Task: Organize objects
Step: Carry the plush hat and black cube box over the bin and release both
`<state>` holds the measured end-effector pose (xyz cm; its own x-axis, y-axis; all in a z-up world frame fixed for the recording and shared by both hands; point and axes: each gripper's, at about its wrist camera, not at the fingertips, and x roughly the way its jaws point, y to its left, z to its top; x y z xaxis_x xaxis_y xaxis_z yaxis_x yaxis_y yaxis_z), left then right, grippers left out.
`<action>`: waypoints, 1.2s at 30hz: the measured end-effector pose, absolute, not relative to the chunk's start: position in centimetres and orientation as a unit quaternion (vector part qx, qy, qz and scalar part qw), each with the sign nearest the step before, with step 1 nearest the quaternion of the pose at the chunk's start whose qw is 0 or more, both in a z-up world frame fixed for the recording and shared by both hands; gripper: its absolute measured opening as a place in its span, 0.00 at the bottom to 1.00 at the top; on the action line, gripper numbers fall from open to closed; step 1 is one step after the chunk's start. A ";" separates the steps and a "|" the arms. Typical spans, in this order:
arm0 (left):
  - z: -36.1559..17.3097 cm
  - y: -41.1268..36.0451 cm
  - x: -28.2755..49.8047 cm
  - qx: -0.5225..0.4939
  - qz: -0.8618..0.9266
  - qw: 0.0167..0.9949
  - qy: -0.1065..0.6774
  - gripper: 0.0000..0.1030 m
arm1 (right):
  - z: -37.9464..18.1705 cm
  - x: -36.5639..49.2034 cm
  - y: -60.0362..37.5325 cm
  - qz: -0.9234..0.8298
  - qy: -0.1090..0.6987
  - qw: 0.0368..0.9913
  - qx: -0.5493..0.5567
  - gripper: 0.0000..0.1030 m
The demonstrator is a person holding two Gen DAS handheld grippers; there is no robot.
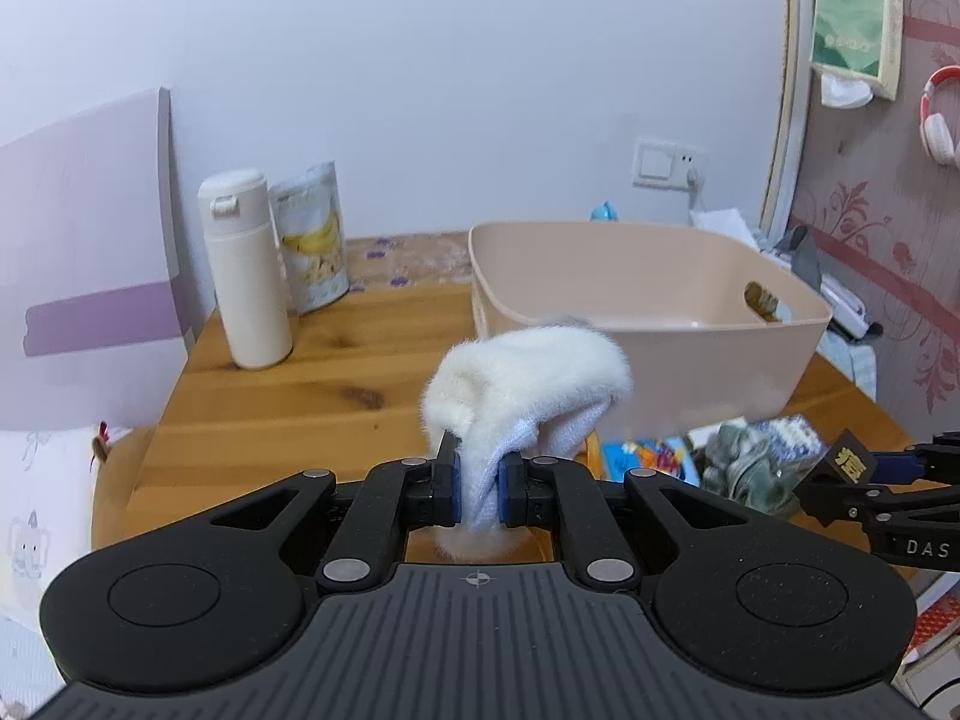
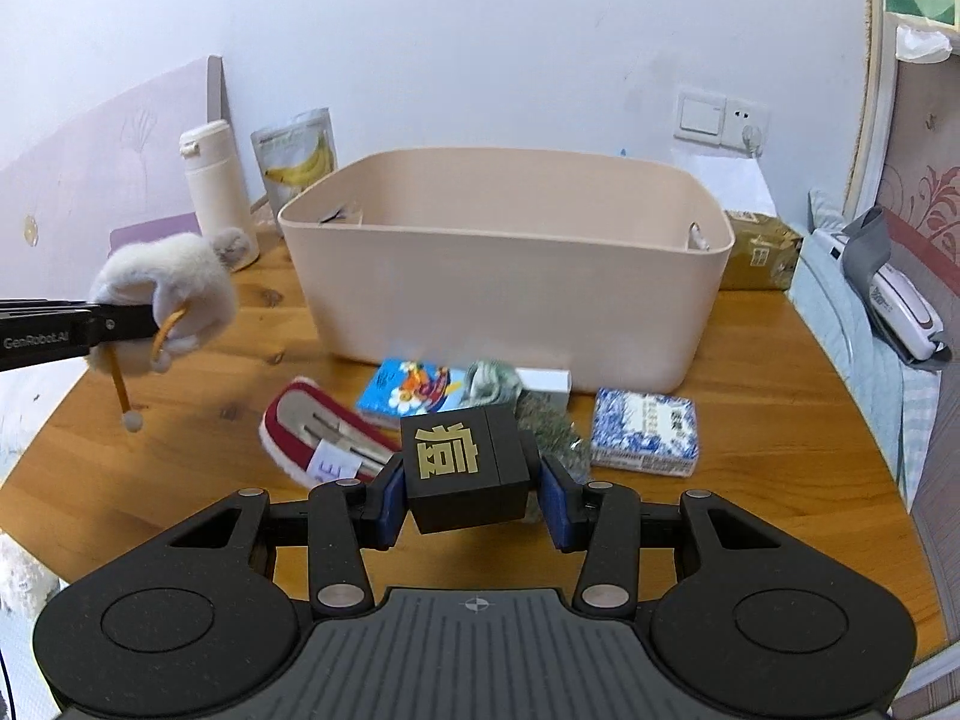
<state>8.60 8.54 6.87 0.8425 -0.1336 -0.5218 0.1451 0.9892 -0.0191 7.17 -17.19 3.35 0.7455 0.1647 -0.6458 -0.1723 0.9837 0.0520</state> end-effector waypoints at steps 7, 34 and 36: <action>8.9 7.5 9.7 0.009 -0.078 0.965 0.249 0.10 | 5.0 8.3 -18.7 0.078 0.326 0.942 0.000 0.42; 8.9 2.4 20.7 0.021 -0.085 0.958 0.272 0.10 | 8.8 18.3 -23.6 0.049 0.293 0.955 0.005 0.42; 8.5 1.8 21.6 0.026 -0.087 0.956 0.278 0.10 | 8.6 19.3 -23.7 0.049 0.296 0.954 0.004 0.42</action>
